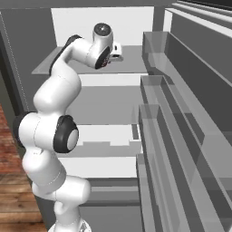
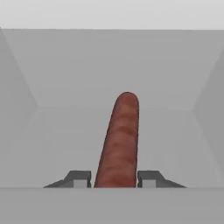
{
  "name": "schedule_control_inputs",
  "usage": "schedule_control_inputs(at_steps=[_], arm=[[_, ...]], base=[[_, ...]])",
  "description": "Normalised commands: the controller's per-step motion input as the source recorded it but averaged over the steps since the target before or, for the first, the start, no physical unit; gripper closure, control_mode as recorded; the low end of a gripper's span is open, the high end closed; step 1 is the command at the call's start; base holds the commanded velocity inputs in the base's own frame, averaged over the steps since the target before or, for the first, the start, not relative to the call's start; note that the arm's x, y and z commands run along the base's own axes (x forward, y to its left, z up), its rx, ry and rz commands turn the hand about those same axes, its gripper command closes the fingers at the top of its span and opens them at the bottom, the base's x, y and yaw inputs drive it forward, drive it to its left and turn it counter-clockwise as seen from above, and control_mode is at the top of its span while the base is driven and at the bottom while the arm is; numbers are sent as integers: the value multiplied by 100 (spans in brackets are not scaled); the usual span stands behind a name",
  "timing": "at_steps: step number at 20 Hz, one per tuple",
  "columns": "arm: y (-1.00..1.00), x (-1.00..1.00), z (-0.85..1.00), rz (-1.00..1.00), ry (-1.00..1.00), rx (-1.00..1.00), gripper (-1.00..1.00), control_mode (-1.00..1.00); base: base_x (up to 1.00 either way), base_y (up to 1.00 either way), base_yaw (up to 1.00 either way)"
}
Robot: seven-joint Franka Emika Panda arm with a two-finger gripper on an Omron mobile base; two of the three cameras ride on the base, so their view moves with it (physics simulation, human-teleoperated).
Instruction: Move the hot dog bun to the plate on the dining table and place the condiment next to that plate. Then navigate to the fridge and take the sausage and place it on the plate as well.
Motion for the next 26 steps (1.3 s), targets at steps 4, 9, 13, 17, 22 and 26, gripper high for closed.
schedule_control_inputs(at_steps=[4, 9, 13, 17, 22, 26], arm=[[-1, -86, 3, 2, -10, 14, 100, -100], [2, -100, 17, 0, -17, 0, 100, -100], [13, -100, 17, 0, -17, 0, 100, -100], [25, -100, 28, 0, -4, 0, 100, -100], [27, -100, 26, 0, 0, 0, 100, -100], [16, -100, 28, 0, 0, 0, 100, -100]], base=[[0, 0, 0], [0, 0, 0], [0, 0, 0], [0, 0, 0], [0, 0, 0], [0, 0, 0]])
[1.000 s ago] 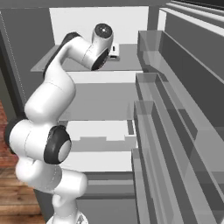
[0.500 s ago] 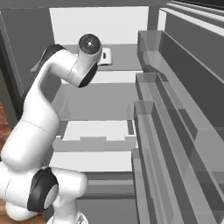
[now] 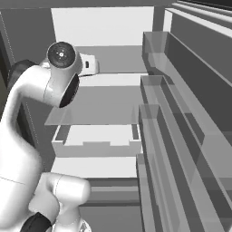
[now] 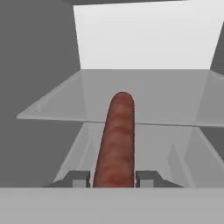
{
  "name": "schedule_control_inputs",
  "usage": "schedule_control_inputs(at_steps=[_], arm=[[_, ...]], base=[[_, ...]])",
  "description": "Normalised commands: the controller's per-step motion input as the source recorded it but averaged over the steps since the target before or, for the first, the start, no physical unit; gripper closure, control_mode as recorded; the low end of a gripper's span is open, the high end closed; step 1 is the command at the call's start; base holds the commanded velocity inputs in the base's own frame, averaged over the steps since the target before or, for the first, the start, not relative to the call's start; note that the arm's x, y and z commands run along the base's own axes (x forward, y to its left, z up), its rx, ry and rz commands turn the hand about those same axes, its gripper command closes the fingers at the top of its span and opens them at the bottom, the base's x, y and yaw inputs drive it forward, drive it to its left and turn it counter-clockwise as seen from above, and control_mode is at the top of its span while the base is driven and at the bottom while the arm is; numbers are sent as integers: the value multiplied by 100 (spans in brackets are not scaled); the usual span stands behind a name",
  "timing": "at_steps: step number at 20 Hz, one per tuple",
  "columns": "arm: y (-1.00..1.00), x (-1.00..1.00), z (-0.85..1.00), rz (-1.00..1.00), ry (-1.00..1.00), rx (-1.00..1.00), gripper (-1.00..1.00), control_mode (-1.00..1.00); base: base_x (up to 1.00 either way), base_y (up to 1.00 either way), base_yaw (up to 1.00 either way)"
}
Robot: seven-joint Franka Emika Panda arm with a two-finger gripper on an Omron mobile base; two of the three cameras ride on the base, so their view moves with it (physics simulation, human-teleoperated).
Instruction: Move the hot dog bun to the plate on the dining table and place the condiment next to that plate. Then navigate to the fridge and take the sausage and place it on the plate as well.
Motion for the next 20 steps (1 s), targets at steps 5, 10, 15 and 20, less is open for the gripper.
schedule_control_inputs(at_steps=[5, 10, 15, 20], arm=[[1, -100, 4, 0, 0, 0, 100, -100], [-11, -100, -15, -4, -1, 2, 100, -100], [-6, -60, -18, -6, 0, 1, 100, 100], [0, 0, 0, 0, 0, 0, 100, 100]], base=[[0, 0, 0], [0, 0, 0], [-40, 0, -4], [-89, 19, -21]])
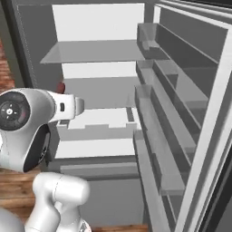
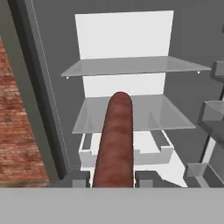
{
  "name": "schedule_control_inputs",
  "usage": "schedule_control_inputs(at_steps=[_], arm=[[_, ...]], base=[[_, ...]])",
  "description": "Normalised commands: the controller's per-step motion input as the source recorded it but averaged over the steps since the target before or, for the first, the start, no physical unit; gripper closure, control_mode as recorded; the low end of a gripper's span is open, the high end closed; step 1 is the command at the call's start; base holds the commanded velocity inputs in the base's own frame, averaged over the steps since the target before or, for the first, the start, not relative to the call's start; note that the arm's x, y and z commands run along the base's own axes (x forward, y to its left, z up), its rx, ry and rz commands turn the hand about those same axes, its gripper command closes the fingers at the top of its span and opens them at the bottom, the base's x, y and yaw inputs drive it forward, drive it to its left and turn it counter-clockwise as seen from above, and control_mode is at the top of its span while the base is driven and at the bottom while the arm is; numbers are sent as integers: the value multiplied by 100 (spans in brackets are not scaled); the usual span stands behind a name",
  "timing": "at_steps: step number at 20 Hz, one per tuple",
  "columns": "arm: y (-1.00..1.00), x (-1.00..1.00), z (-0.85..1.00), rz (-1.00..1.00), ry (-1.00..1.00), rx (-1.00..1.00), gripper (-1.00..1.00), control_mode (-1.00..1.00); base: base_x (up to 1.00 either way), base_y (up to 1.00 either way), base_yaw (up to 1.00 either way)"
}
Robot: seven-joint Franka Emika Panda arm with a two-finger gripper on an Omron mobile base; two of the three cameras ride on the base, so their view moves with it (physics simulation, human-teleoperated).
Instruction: Move the hot dog bun to the plate on the dining table and place the condiment next to that plate. Then navigate to the fridge and take the sausage and place it on the plate as well.
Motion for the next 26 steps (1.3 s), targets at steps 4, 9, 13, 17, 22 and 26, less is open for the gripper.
schedule_control_inputs(at_steps=[4, 9, 13, 17, 22, 26], arm=[[0, 0, 0, 0, 0, 0, 100, 100], [0, 0, 0, 0, 0, 0, 100, 100], [0, 0, 0, 0, 0, 0, 100, 100], [0, 0, 0, 0, 0, 0, 100, 100], [0, 0, 0, 0, 0, 0, 100, 100], [0, 0, 0, 0, 0, 0, 100, 100]], base=[[-77, 42, -30], [-62, 49, -31], [-64, 53, -29], [-90, 44, -42], [-99, 35, -50], [-100, 14, -61]])
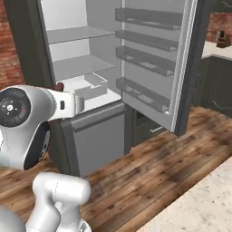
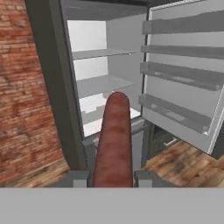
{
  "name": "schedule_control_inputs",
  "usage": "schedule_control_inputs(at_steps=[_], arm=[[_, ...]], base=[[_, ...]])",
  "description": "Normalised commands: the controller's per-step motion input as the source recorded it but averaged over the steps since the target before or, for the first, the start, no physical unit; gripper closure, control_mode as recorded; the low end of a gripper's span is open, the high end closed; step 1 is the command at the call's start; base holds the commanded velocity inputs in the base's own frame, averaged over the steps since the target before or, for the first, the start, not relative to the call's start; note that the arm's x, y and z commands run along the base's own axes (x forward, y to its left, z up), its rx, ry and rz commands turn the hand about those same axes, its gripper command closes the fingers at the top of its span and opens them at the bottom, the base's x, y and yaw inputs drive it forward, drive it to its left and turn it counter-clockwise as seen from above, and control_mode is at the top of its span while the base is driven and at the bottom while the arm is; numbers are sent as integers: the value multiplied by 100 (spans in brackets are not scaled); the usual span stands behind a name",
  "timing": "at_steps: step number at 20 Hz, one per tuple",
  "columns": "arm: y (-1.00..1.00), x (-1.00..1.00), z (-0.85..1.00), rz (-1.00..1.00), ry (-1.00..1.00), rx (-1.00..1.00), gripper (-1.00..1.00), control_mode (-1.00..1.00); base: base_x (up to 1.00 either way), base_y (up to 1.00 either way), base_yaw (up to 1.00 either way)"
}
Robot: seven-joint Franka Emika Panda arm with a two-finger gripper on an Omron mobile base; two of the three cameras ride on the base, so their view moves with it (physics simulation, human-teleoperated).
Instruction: Move the hot dog bun to the plate on the dining table and place the condiment next to that plate. Then navigate to the fridge and take the sausage and place it on the plate as well.
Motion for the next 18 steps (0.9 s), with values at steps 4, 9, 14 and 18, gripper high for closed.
schedule_control_inputs(at_steps=[4, 9, 14, 18], arm=[[0, 0, 0, 0, 0, 0, 100, 100], [0, 0, 0, 0, 0, 0, 100, 100], [0, 0, 0, 0, 0, 0, 100, 100], [0, 0, 0, 0, 0, 0, 100, 100]], base=[[-100, 0, -60], [-100, -5, -55], [-100, -27, -45], [-73, -61, -38]])
